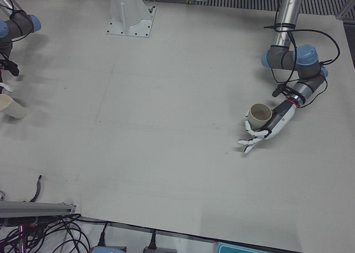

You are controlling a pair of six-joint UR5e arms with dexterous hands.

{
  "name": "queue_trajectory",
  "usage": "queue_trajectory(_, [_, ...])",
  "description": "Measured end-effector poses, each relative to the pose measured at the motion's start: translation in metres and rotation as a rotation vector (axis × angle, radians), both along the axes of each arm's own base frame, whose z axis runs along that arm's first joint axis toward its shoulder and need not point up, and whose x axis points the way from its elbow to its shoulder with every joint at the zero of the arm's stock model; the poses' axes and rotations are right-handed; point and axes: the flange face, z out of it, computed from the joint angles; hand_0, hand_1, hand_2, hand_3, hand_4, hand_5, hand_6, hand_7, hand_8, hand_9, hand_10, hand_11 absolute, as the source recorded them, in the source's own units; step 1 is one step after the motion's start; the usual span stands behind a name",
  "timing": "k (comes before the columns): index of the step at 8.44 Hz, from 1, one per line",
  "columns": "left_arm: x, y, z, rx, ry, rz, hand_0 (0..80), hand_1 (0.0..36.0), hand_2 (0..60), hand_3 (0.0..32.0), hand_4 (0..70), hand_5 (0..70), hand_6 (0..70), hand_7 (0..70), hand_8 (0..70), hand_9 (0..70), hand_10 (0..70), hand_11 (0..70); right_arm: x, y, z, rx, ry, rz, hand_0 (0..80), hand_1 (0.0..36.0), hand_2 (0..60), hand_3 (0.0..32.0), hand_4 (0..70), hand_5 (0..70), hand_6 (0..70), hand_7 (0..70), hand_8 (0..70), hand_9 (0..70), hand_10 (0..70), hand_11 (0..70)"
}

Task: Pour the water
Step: 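Close the right hand's fingers around the white paper cup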

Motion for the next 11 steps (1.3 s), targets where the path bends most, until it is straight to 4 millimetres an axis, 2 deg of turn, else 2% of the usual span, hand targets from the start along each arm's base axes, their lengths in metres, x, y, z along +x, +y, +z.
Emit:
queue_trajectory(3, [0.000,0.001,0.002,-0.004,-0.004,0.000,80.0,36.0,60.0,0.0,70.0,70.0,18.6,24.3,6.7,4.7,8.5,16.0,-0.014,-0.009,-0.017,0.017,-0.029,0.000,48.4,18.3,19.6,11.6,0.0,7.1,10.5,6.0,6.7,5.9,0.0,0.0])
queue_trajectory(5, [0.000,0.001,0.003,-0.006,-0.005,-0.001,80.0,36.0,60.0,0.0,70.0,70.0,18.6,24.3,6.8,4.8,8.6,16.1,-0.021,-0.013,-0.026,0.025,-0.054,-0.001,47.5,17.2,20.5,11.8,0.0,6.8,10.7,6.2,6.8,5.8,0.0,0.0])
queue_trajectory(8, [0.000,0.001,0.003,-0.006,-0.004,-0.001,80.0,36.0,60.0,0.0,70.0,70.0,18.7,24.4,6.8,4.8,8.6,16.0,-0.022,-0.012,-0.025,0.020,-0.075,-0.008,47.2,16.9,20.3,12.2,0.0,6.7,10.6,5.9,6.8,5.8,0.0,0.0])
queue_trajectory(11, [-0.001,0.001,0.004,-0.006,-0.004,-0.001,80.0,36.0,60.0,0.0,70.0,70.0,18.7,24.4,6.9,4.7,8.5,15.9,-0.024,-0.008,-0.015,0.010,-0.063,-0.017,48.5,18.7,20.8,12.4,0.0,7.2,10.4,5.8,6.5,5.1,0.0,0.0])
